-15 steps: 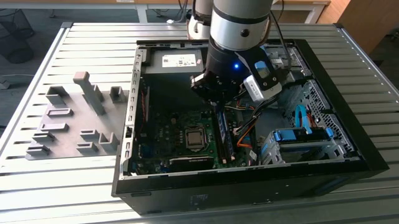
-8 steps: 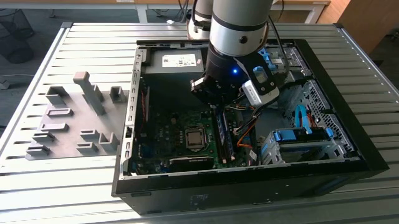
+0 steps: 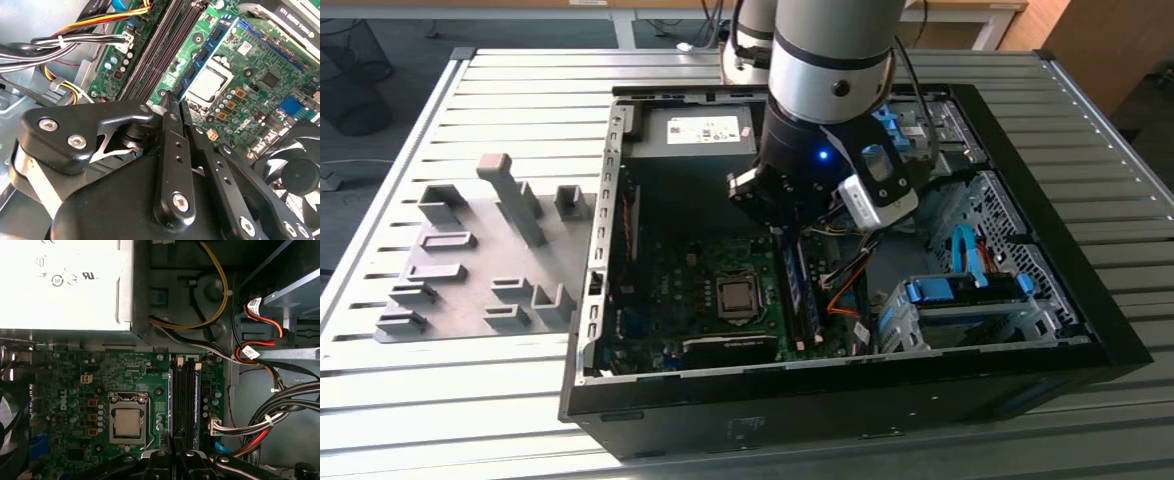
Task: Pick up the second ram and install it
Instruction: 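Insert the second ram into the second slot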
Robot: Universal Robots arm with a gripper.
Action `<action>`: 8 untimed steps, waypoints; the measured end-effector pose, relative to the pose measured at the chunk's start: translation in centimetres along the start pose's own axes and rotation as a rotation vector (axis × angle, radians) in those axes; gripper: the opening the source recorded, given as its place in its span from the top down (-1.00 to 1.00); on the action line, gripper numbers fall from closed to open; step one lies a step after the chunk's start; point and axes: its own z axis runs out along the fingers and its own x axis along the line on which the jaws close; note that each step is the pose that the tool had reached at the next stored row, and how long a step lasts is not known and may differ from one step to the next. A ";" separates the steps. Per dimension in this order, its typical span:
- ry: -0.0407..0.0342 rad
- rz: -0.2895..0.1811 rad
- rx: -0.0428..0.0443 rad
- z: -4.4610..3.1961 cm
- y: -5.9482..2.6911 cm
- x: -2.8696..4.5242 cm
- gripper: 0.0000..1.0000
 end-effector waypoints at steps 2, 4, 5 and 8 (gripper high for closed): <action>0.0001 0.000 0.0003 0.34 -0.01 -0.04 0.73; 0.0002 0.002 0.0003 0.72 -0.01 -0.14 0.73; 0.0001 0.005 0.0002 0.91 -0.01 -0.19 0.73; 0.0003 0.015 0.0001 1.44 -0.10 -0.26 0.73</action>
